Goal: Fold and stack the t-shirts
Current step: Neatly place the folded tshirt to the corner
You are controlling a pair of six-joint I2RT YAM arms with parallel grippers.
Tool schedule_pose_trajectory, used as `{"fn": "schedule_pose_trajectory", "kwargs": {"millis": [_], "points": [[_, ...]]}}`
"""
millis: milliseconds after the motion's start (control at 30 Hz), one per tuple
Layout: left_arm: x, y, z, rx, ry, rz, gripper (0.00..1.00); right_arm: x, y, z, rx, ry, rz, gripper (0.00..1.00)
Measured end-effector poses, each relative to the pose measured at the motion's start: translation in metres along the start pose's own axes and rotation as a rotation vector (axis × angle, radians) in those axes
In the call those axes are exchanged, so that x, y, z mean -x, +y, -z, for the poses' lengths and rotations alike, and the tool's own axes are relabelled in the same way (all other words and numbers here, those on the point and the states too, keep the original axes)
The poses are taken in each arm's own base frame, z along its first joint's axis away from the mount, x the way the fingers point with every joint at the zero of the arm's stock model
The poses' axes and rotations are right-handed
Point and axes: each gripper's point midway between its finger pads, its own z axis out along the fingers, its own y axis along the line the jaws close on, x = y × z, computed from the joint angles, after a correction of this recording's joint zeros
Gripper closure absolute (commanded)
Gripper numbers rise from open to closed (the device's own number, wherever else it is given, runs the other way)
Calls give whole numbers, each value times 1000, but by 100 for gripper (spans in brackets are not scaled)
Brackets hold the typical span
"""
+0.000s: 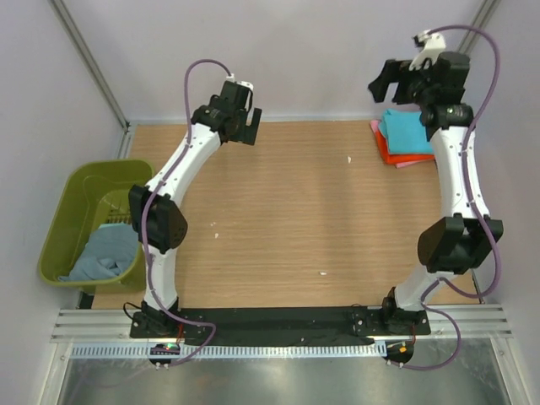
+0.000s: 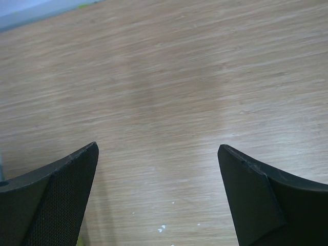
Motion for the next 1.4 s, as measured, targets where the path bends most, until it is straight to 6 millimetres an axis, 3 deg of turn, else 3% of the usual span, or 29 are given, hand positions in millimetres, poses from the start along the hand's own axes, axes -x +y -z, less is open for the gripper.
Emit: {"fn": "schedule_pose_trajectory", "kwargs": {"millis": [67, 133, 267, 367, 533, 700, 800, 967, 1067, 1233, 1400], "points": [[8, 9, 15, 18, -30, -6, 1, -26, 32, 6, 91, 55, -52, 0], [11, 17, 30, 32, -55, -10, 0, -66, 62, 9, 177, 156, -124, 0], [16, 27, 53, 44, -88, -24, 0, -135, 91, 17, 273, 339, -264, 0], [14, 30, 65, 36, -95, -59, 0, -167, 102, 36, 304, 443, -324, 0], [1, 42, 93, 30, -69, -163, 0, -167, 119, 75, 343, 480, -351, 0], [-2, 65, 130, 86, -86, -228, 0, -173, 130, 96, 366, 495, -391, 0], [-22, 92, 156, 138, -76, -270, 0, -179, 130, 96, 369, 506, -395, 0], [-66, 159, 187, 251, -3, -223, 0, -196, 127, 104, 332, 522, -399, 0], [-87, 182, 201, 294, 21, -183, 0, -206, 128, 115, 312, 551, -411, 0], [-109, 186, 227, 295, -7, -159, 0, -213, 112, 131, 157, 663, -398, 0], [-117, 185, 252, 287, -80, -102, 1, -179, 73, 135, -67, 653, -284, 0]]}}
